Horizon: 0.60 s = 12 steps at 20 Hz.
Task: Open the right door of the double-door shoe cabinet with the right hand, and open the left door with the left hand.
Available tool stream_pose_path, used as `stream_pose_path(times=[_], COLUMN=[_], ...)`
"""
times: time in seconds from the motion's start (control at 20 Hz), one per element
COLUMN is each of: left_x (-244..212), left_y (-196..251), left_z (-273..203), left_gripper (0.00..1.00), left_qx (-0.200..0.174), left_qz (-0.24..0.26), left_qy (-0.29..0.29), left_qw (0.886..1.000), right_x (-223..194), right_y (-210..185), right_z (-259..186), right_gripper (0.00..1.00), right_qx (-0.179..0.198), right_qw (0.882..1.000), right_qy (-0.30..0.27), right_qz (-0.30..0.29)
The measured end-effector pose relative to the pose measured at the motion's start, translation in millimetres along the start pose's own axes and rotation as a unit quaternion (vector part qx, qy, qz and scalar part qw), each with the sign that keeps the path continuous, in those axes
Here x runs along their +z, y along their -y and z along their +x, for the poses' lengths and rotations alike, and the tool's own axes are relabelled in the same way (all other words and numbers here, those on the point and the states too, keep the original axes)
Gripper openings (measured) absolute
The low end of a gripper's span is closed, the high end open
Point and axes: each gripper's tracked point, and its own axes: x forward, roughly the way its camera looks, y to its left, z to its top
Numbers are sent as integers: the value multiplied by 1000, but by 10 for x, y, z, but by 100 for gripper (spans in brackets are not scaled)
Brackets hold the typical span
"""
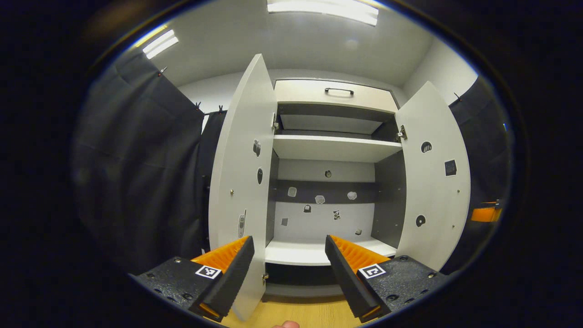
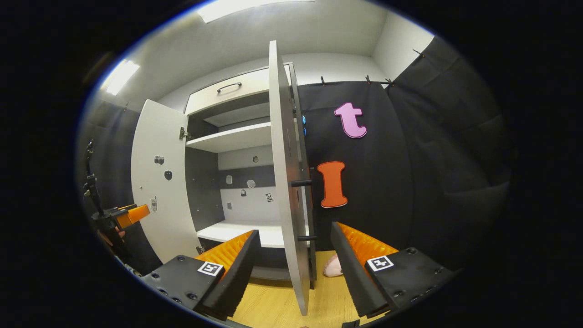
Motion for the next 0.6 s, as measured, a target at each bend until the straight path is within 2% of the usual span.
stream_pose_path(times=[0.05,0.45,0.5,0.6], left_x=[-22,-63,-73,-79], left_y=[3,-66,-69,-68], left_z=[8,47,52,55], left_gripper=[92,94,94,94], left_qx=[-3,1,2,2], left_qz=[-2,1,1,2], left_qy=[-3,-8,-9,-10], left_qw=[1000,1000,1000,1000], right_x=[-2,-11,-18,-23], right_y=[0,-15,-15,-11], right_z=[0,19,19,21], right_gripper=[99,99,94,94], right_qx=[-2,-7,-8,-9], right_qw=[1000,1000,1000,1000], right_qy=[0,1,0,1], right_qz=[-2,-3,-4,-4])
